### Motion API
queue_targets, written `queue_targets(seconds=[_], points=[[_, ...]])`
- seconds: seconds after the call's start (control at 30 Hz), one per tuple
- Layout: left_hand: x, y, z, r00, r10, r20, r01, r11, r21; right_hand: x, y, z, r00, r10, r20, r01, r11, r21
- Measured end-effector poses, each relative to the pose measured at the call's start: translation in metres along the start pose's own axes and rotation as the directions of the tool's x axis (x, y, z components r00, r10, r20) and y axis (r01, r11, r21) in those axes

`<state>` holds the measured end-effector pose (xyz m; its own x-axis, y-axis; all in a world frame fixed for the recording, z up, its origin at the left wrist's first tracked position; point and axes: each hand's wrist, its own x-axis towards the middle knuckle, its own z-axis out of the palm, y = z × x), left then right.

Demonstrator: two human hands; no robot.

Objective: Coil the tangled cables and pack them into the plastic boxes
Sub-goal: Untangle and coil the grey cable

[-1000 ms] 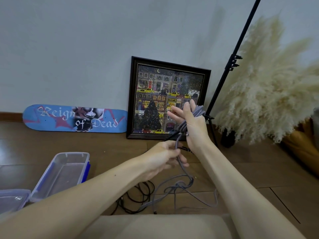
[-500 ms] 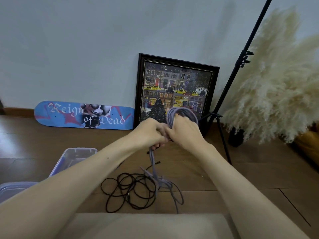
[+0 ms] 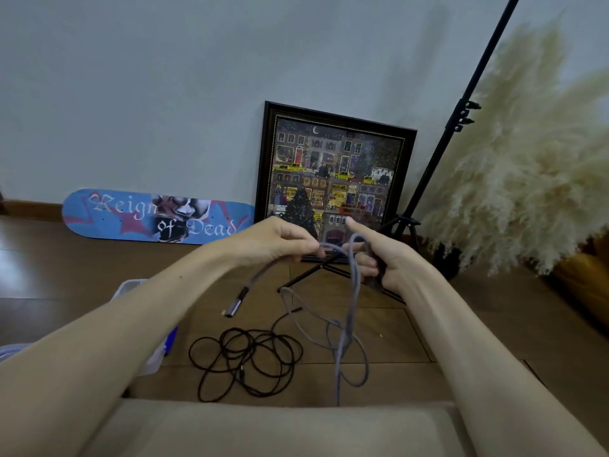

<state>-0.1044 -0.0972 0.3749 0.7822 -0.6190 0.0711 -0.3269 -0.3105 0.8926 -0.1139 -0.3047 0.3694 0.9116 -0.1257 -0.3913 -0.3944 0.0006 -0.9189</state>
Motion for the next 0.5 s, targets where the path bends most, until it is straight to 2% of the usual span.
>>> queue_targets(seconds=[0.07,0.17,0.33,0.4,0.5], points=[[-0.001,-0.004,-0.007,0.998,-0.029,-0.056,0.027,0.999,-0.026,-0.003,0.0,-0.003,0.994,0.024,0.105,-0.027,0.999,0.025],[0.0,-0.004,0.001,0.994,-0.054,-0.091,0.056,0.998,0.03,-0.007,0.005,0.002,0.959,-0.002,0.283,0.023,0.997,-0.071],[0.007,-0.006,0.013,0.977,0.025,-0.212,0.025,0.973,0.229,-0.019,0.011,0.019,0.85,0.068,0.522,0.128,0.935,-0.331],[0.006,-0.011,0.009,0.967,0.029,-0.252,0.04,0.963,0.267,-0.019,0.011,0.017,0.84,0.034,0.541,0.159,0.939,-0.305],[0.007,-0.024,0.001,0.931,0.042,-0.362,0.095,0.93,0.354,-0.015,0.009,0.016,0.893,-0.044,0.448,0.153,0.966,-0.21]])
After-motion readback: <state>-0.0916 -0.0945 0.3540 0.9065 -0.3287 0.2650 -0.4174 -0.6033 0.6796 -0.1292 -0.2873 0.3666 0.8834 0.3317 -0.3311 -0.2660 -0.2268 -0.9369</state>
